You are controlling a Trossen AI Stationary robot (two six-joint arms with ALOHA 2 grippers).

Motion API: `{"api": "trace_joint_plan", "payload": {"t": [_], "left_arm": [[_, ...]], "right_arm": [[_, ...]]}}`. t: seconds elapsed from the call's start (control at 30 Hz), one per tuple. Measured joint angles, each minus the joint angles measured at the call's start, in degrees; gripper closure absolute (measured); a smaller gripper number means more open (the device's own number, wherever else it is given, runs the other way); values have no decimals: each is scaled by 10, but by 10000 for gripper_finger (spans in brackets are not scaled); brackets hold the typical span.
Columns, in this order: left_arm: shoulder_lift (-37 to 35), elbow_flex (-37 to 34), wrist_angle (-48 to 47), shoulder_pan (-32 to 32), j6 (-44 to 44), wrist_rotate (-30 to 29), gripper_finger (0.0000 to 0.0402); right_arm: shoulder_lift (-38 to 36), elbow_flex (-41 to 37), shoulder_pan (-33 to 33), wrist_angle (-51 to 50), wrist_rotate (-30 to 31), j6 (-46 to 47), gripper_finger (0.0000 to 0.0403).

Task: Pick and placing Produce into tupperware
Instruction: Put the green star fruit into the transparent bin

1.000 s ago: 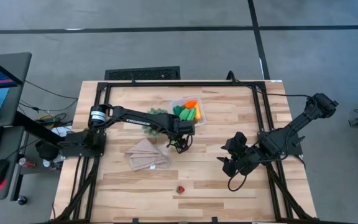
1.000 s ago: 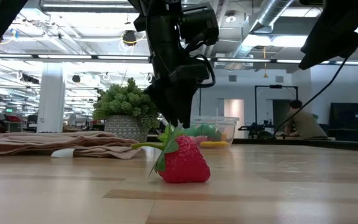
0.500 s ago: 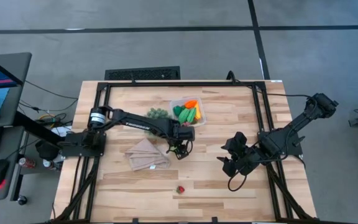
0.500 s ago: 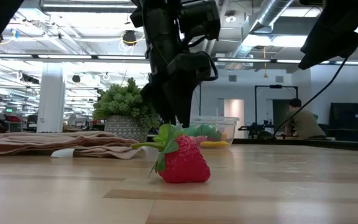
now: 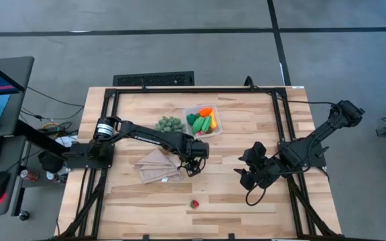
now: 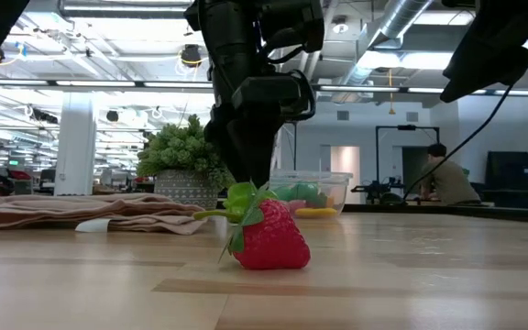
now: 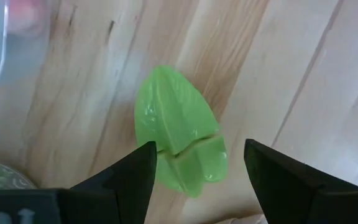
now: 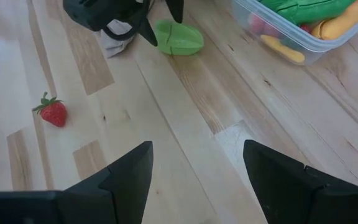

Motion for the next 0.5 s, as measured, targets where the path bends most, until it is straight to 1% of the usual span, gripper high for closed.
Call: {"api": "trace_joint_plan", "payload": {"t": [0.23,0.5], "left_arm": [[0,0,2,0,13,-9,163],[0,0,12,-2,49,10,135]], "right_arm": [[0,0,0,6,0,0,159],[0,0,0,7,0,0,159]]}}
